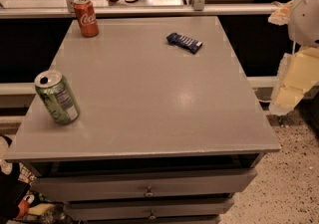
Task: Move rxbar blueberry near green can
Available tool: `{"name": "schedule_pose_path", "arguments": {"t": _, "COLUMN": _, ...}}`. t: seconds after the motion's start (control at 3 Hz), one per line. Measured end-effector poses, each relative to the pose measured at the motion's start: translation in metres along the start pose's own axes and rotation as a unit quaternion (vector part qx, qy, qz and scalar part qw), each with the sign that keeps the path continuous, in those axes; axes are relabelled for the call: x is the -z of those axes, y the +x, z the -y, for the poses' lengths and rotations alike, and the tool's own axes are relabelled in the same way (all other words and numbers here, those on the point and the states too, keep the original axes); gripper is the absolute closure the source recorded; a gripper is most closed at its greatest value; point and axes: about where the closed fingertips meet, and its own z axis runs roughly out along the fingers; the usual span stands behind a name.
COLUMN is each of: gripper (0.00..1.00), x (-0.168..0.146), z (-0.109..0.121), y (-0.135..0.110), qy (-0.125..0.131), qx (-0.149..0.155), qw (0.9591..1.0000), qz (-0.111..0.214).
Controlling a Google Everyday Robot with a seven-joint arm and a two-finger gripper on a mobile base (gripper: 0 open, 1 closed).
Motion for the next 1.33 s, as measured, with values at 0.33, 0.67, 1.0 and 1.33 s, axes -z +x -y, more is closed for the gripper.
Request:
{"name": "schedule_pose_path", "arguments": {"t": 0.33, "gripper": 0.00, "x": 0.000, "z": 0.000, "y": 0.000, "qy": 0.000, "qx": 0.000, "qw": 1.0000, "qz": 0.000}}
{"name": "schedule_pose_path", "arguments": {"t": 0.67, "gripper": 0.00, "x": -0.002, "z": 0.020, "y": 0.002, "qy": 0.008, "qx": -0.019, "qw": 0.9995, "qz": 0.022}}
{"name": "schedule_pose_path", "arguments": {"t": 1.0, "gripper": 0.00, "x": -0.020, "z": 0.074, "y": 0.017, "qy": 0.048, "qx": -0.080, "qw": 0.9915, "qz": 0.090}}
{"name": "schedule_pose_path", "arguments": {"t": 1.33, "gripper": 0.00, "x": -0.045, "z": 0.127, "y": 0.024, "qy": 0.079, "qx": -0.135, "qw": 0.9701, "qz": 0.186}}
